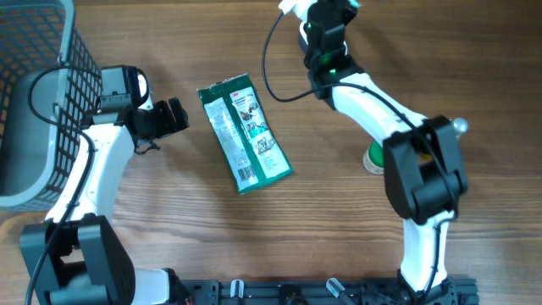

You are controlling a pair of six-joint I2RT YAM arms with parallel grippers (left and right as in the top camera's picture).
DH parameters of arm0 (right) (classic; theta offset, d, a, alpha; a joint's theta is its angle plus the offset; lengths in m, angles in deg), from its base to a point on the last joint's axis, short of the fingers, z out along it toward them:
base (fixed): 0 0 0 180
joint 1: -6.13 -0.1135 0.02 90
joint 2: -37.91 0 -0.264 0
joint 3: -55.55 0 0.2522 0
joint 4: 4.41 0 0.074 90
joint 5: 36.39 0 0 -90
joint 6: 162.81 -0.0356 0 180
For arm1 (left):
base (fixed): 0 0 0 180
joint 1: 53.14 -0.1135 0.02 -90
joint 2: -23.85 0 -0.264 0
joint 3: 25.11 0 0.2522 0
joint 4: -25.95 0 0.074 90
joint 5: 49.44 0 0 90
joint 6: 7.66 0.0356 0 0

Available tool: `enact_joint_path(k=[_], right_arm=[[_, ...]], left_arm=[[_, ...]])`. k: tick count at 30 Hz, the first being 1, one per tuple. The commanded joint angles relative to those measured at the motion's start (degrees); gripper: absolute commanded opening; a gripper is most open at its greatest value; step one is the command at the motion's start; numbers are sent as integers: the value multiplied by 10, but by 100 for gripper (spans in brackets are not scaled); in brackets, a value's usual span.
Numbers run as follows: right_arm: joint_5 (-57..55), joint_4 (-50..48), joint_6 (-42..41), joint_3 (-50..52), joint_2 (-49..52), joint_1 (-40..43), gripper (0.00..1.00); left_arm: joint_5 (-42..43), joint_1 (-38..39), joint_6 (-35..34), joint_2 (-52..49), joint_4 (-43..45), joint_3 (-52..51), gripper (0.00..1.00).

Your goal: Scan the item barcode

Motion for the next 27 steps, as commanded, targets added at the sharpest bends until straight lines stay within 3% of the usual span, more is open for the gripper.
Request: enact_joint_path(k=[1,10,15,20,23,27], right_arm=[[-38,-10,68,-7,42,-1,4],[-45,31,57,-6,53,-30,4],[-46,72,1,-6,56,-33,4],[-55,71,6,-6,56,-35,4],[-112,16,17,-7,53,-35,4],[-134,2,-2,-7,-3,-37,4]], left_arm=[[-5,-2,3,-4,2,7,100],[-5,-2,3,-4,2,7,100],[-5,-2,3,-4,2,7,100],[-5,-2,3,-4,2,7,100],[-5,-2,3,-4,2,7,100],[-6,-2,3,-4,2,7,100]])
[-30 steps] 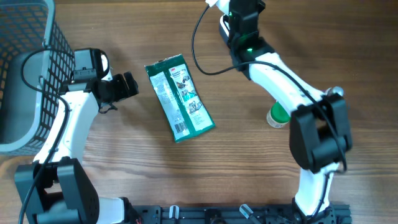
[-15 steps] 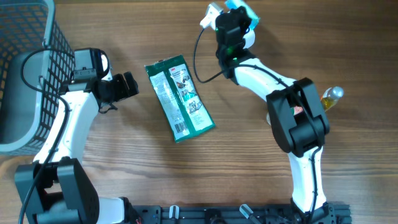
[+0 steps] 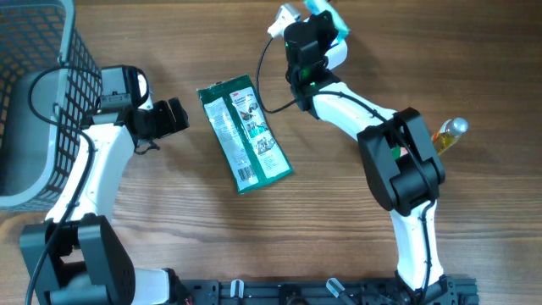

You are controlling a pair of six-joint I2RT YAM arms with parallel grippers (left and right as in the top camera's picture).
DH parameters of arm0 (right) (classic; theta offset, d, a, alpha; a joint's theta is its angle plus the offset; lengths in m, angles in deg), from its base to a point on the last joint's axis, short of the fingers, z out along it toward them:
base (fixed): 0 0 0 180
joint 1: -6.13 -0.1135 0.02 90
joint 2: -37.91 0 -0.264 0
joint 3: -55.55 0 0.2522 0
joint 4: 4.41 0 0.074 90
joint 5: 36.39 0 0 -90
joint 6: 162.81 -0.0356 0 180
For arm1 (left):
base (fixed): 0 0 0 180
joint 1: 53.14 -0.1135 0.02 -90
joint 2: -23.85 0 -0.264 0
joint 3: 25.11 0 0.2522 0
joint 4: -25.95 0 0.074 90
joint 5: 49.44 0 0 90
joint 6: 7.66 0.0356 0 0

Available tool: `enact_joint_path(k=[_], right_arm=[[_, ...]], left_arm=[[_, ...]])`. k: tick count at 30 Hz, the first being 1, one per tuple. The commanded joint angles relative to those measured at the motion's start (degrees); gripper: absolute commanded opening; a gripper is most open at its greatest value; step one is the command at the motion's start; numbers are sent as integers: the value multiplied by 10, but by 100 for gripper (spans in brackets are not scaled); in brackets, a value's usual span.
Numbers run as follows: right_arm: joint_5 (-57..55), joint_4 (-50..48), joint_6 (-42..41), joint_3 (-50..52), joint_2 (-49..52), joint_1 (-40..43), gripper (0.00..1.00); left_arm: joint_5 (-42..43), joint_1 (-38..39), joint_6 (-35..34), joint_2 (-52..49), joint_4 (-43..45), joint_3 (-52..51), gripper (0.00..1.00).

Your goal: Scan the item barcode

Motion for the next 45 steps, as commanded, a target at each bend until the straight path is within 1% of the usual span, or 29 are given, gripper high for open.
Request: enact_joint_path(k=[1,3,4,5,6,7,9,10,13,14,16,18,22,23,24,25,26,28,29,30,31,33,35,36,39,40,41,43,45], right_arm=[[-38,5,-29,-7,-73,-4,4],[-30,56,-76,-7,-114,-7,4],[-10,129,-129,-7,-149,-8,4],[31,226,-202,-7,-187,-8,4],[67,302,-269,-7,-216,-8,4],[117,394,-353,-7,-247,-8,4],[188,499,-453,-7,-277,-7,4],[252,587,-530,-7,-295,-7,4],[413,779,-694,-5,-306,0,4],[449,817,-724,5,-302,5,4],[473,871,-763,44,-299,7,4],[471,875,-766,99,-298,7,4],[445,821,-768,186,-298,8,4],[442,817,-768,194,-298,8,10],[436,814,-772,200,-298,8,24],[423,810,-786,209,-298,8,29],[410,806,-799,213,-298,8,29],[387,781,-835,222,-298,9,44],[391,761,-852,223,-297,9,45],[401,739,-867,225,-297,8,48],[420,724,-877,226,-297,7,48],[491,691,-889,226,-297,4,43],[586,648,-890,226,-297,-3,42],[608,629,-897,226,-297,-7,41],[614,592,-961,226,-297,-33,43],[613,583,-967,226,-297,-42,43],[613,567,-967,228,-297,-53,40],[605,529,-967,235,-297,-74,40],[567,515,-990,243,-297,-87,40]], left_arm=[[-5,-2,3,-4,2,7,100],[-5,-2,3,-4,2,7,100],[-5,-2,3,-4,2,7,100],[-5,-2,3,-4,2,7,100],[-6,-2,3,-4,2,7,100],[-5,-2,3,-4,2,7,100],[-5,-2,3,-4,2,7,100],[-6,-2,3,-4,2,7,100],[-5,-2,3,-4,2,7,100],[-5,-2,3,-4,2,7,100],[-5,-2,3,-4,2,7,100],[-6,-2,3,-4,2,7,100],[-6,-2,3,-4,2,7,100],[-6,-2,3,-4,2,7,100],[-5,-2,3,-4,2,7,100],[-5,-2,3,-4,2,7,100],[-5,-2,3,-4,2,7,100],[-6,-2,3,-4,2,7,100],[-5,-2,3,-4,2,7,100],[-5,-2,3,-4,2,7,100],[-5,-2,3,-4,2,7,100],[-5,-2,3,-4,2,7,100],[-5,-2,3,-4,2,7,100],[-5,-2,3,-4,2,7,100],[-5,-2,3,-4,2,7,100],[-5,-2,3,-4,2,7,100],[-6,-2,3,-4,2,7,100],[-6,-2,3,-4,2,7,100],[-5,-2,3,-4,2,7,100]])
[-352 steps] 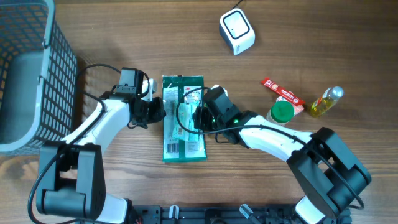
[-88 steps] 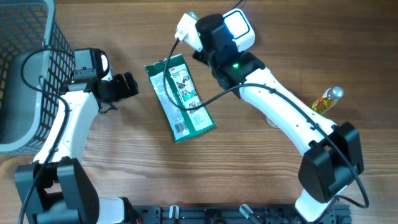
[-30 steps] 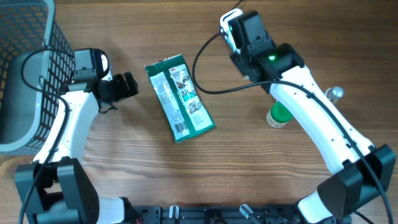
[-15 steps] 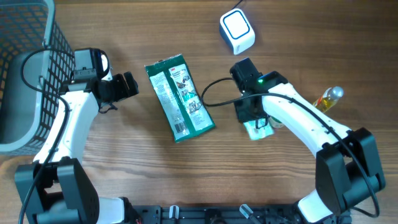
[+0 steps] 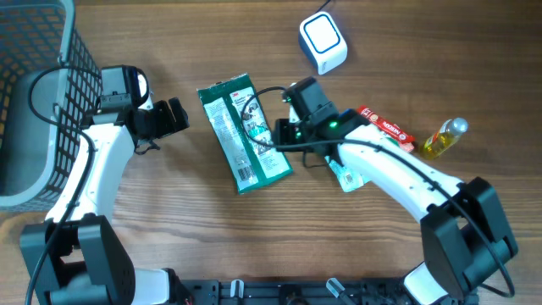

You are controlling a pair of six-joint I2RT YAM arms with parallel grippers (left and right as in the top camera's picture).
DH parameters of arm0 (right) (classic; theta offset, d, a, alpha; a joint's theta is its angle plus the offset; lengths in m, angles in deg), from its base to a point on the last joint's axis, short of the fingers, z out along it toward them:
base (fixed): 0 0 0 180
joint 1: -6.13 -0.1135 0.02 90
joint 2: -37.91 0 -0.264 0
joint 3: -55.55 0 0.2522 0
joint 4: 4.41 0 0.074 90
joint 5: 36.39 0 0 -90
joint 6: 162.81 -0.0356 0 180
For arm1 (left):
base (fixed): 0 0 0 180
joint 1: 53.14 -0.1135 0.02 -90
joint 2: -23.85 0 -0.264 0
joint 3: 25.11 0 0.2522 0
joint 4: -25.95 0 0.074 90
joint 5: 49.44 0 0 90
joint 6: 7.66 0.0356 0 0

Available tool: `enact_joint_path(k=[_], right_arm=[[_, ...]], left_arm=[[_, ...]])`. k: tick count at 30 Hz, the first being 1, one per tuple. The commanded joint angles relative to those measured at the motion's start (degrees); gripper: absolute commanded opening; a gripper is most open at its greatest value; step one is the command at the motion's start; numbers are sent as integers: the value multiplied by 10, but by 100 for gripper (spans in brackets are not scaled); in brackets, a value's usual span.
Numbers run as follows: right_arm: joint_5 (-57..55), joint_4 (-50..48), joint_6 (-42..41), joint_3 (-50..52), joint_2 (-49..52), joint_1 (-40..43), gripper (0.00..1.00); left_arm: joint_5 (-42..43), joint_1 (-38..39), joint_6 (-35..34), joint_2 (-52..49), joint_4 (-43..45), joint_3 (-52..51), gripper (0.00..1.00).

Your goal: Scan the item barcode

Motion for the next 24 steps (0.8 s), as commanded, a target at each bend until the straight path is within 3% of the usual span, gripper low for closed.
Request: enact_joint_path(k=[1,12,18,24], right_arm=[[-41,-14,-46,21,2,-18,41],[-47,-158,-56,134,3,-20,41],[-63,-174,-53,142,3,-20,41],[-75,-178,-39,142,3,-17,47]], left_arm=[[-5,-2,3,-4,2,7,100],[6,-2,1,-4,33,7,100],[196,3,-12,-6,1,6,100],[214,69,-12,-7,-7,-12,100]])
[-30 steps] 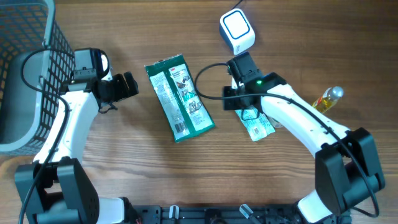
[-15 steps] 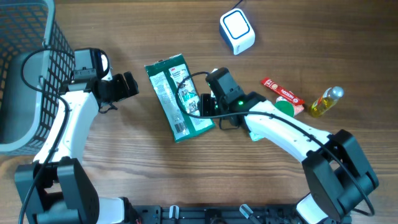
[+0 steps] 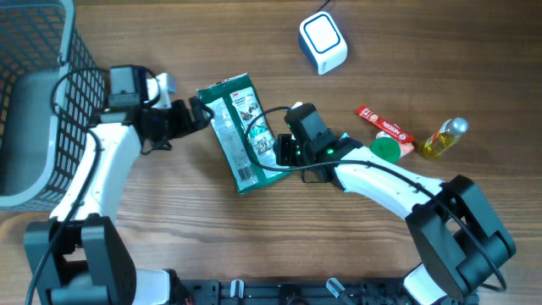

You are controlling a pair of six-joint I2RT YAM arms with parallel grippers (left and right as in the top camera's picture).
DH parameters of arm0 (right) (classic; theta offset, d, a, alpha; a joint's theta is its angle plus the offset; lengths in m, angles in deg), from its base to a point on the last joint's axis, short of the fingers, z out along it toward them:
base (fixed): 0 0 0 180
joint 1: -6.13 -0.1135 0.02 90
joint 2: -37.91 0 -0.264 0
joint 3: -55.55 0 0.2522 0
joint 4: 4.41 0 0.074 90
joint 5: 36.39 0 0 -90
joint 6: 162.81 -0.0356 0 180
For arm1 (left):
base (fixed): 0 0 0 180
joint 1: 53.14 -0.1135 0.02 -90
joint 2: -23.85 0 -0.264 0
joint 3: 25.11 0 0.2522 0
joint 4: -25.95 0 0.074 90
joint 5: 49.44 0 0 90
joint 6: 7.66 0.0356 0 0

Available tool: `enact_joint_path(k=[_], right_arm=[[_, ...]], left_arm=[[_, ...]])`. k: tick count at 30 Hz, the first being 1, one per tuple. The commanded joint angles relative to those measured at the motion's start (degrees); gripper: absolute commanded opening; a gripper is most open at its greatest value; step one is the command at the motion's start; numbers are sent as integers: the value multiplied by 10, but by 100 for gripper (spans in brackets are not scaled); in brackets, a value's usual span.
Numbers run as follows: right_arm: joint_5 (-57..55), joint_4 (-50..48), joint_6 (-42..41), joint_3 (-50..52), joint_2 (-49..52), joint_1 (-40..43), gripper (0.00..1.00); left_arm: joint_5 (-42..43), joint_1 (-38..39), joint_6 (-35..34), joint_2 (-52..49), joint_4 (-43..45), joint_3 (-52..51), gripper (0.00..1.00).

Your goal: Scan the item barcode

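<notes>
A green printed packet (image 3: 240, 135) lies flat in the middle of the table, its long side running from far left to near right. The white scanner with a blue face (image 3: 323, 41) sits at the far edge. My left gripper (image 3: 200, 113) is at the packet's upper left edge, fingers apart. My right gripper (image 3: 274, 151) is over the packet's right edge; its black body hides how its jaws stand.
A dark wire basket (image 3: 38, 102) stands at the far left. To the right lie a red bar (image 3: 383, 129), a green cap (image 3: 386, 149) and a small yellow bottle (image 3: 444, 138). The scanner's black cable runs across the packet.
My left gripper has moved right, from a little left of the packet to its upper left edge. My right gripper has shifted slightly nearer along the packet's right edge. The packet lies where it was.
My right arm first reached over the scanner at the far edge while the left gripper waited left of the packet. Later the scanner stood uncovered and the right gripper was at the packet's right side. Now both grippers are at the packet's edges.
</notes>
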Motion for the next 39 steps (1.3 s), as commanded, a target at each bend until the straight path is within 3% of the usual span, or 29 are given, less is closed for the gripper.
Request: enact_joint_path(k=[1,3,4,5,6,7,13,20,27,39], right_arm=[[-16,-4,6,6,3,6,49],[-16,0,9,7,3,19,57],[-14,3,13,7,3,26,59],[-9,5,20,8,3,33,62],[0,8,22,8,3,40,65],[13,8,21,8,3,46,67],[55,8,21,8,3,59,67],[104,4,-15,27,22,59,67],[249,17,-20,31,42,54,65],[227,43,-25,31,42,6,63]], left_arm=[[35,43,-3,-7,-1,-12,100],[37,56,-3,-7,6,-12,100],[38,64,-3,-7,6,-12,80],[37,73,-3,-9,7,-12,39],[37,83,-4,-10,7,-14,15],[35,94,-4,-13,7,-18,4],[-108,156,-84,-45,9,-23,6],[-129,164,-116,-60,9,-23,7],[-141,164,-121,-66,9,-23,11],[-156,164,-124,-74,25,-23,13]])
